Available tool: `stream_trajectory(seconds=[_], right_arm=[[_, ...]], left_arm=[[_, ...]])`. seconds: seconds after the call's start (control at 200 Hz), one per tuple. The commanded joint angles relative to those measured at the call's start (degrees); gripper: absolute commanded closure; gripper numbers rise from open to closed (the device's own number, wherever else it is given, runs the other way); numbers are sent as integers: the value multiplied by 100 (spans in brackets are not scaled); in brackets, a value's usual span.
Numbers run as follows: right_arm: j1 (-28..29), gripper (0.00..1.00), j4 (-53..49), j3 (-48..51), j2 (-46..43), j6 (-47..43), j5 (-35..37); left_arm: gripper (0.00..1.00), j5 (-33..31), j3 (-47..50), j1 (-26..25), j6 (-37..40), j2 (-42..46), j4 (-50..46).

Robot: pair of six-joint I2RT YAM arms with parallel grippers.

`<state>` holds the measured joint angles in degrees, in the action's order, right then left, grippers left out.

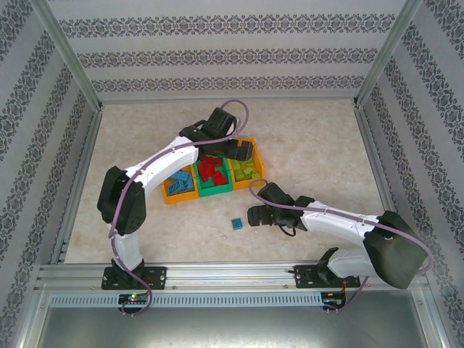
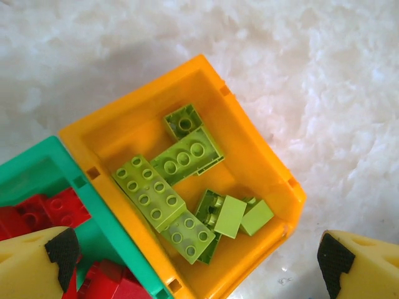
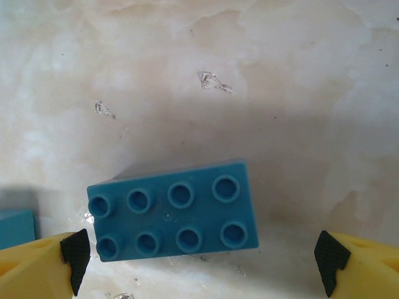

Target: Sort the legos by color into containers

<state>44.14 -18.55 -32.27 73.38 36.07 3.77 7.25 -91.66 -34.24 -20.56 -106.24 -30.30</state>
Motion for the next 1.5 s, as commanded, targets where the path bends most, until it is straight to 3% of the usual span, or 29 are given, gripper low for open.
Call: stream_trajectory(seconds=[0.0,0.23,1.019,1.129,1.499], right_arm=[[58,4,134,67,-106,-78,129],[102,4,163,59,24,-249,127],[306,6,124,-425,932,-615,419],[306,10,32,-614,1183,-782,410],[306,40,-2,-969,1606,-977,415]], left_arm=[[0,3,512,117,-420,394,526],[0,-145,1300,143,-578,921,1155],[0,-153,1779,303,-582,1331,1341],[0,-162,1856,329,-581,1389,1348],[0,-411,2337,509,-602,1822,1086]])
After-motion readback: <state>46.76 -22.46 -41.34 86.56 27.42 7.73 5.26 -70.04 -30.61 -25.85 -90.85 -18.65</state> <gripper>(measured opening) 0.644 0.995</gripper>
